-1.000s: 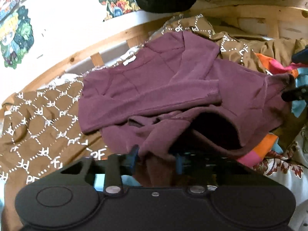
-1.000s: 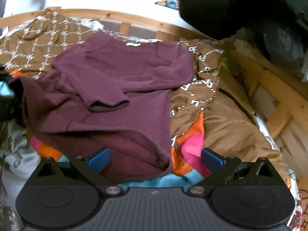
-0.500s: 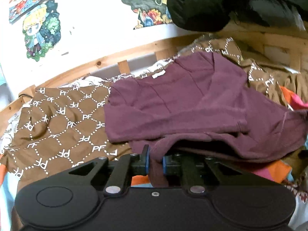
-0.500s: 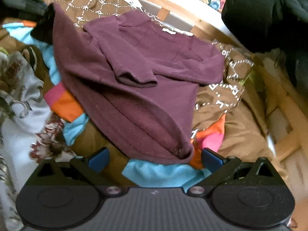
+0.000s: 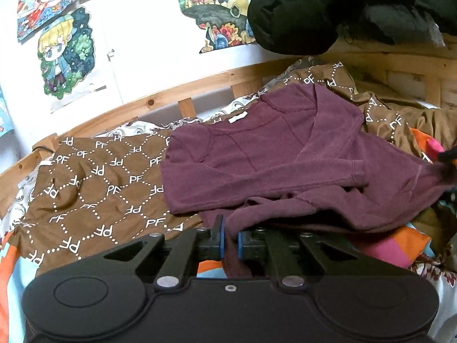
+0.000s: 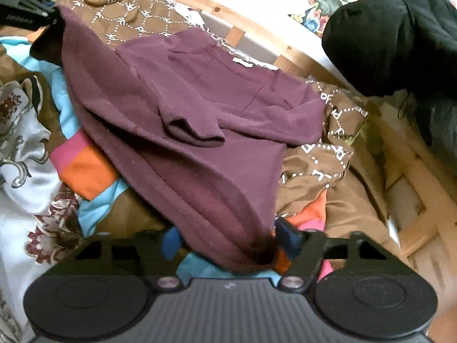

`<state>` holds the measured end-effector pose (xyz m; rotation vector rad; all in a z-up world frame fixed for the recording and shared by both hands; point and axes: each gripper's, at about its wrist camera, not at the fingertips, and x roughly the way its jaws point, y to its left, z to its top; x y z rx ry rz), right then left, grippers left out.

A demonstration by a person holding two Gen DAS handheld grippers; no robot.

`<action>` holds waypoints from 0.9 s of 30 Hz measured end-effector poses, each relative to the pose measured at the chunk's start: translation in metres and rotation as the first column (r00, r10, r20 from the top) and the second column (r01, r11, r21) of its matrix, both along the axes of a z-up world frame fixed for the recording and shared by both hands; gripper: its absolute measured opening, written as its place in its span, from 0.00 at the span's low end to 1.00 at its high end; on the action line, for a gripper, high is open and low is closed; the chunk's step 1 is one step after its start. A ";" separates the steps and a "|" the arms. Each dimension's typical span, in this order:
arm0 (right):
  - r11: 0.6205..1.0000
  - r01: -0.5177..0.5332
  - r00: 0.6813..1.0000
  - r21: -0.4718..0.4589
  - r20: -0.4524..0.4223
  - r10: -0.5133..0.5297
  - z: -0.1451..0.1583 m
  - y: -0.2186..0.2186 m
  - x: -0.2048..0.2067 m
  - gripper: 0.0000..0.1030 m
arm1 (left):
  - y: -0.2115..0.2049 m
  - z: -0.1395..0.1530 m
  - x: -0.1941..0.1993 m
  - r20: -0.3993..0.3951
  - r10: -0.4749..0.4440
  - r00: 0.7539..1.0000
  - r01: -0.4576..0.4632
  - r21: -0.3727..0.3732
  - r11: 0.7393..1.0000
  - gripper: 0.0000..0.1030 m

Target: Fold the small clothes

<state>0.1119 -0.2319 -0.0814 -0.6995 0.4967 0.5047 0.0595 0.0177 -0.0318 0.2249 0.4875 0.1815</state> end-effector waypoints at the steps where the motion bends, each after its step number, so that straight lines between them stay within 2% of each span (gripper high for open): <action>1: 1.000 0.014 1.000 0.000 0.005 -0.014 0.001 -0.001 0.000 0.37 | 0.000 0.000 -0.002 0.003 0.002 1.000 -0.002 0.000 1.000 0.07; 2: 1.000 0.024 1.000 0.000 0.013 -0.024 0.003 -0.002 -0.002 0.31 | 0.001 0.001 -0.005 0.006 0.003 1.000 -0.003 -0.001 1.000 0.07; 4: 0.999 0.033 0.999 0.019 0.012 -0.033 0.008 -0.004 -0.005 0.09 | 0.000 0.002 -0.009 0.019 0.003 1.000 -0.003 0.008 1.000 0.07; 5: 0.999 0.032 0.999 0.030 0.003 -0.032 0.011 -0.005 -0.007 0.05 | 0.001 0.003 -0.012 0.026 0.002 1.000 -0.003 0.011 1.000 0.07; 8: 0.997 0.038 0.999 0.062 0.024 -0.039 0.024 -0.004 -0.019 0.05 | 0.007 0.010 -0.022 0.047 0.005 0.999 -0.005 -0.006 1.000 0.06; 11: 0.995 0.047 0.995 0.092 0.083 -0.055 0.044 -0.003 -0.032 0.04 | 0.019 0.024 -0.033 0.071 0.009 0.997 -0.004 -0.064 0.998 0.06; 14: 0.984 0.054 0.992 0.171 0.105 -0.073 0.071 -0.012 -0.048 0.04 | 0.031 0.045 -0.045 0.108 0.016 0.994 -0.004 -0.112 0.994 0.06; 17: 0.977 0.038 0.988 0.208 0.140 -0.068 0.097 -0.016 -0.069 0.04 | 0.041 0.067 -0.064 0.142 0.002 0.990 0.020 -0.156 0.987 0.06; 20: 0.979 0.016 0.983 0.206 0.174 -0.052 0.121 -0.016 -0.095 0.04 | 0.050 0.084 -0.087 0.141 -0.035 0.989 0.060 -0.181 0.982 0.06; 27: 0.963 -0.007 0.988 0.270 0.150 -0.035 0.158 -0.022 -0.159 0.04 | 0.068 0.104 -0.148 0.090 -0.091 0.992 0.111 -0.262 0.959 0.06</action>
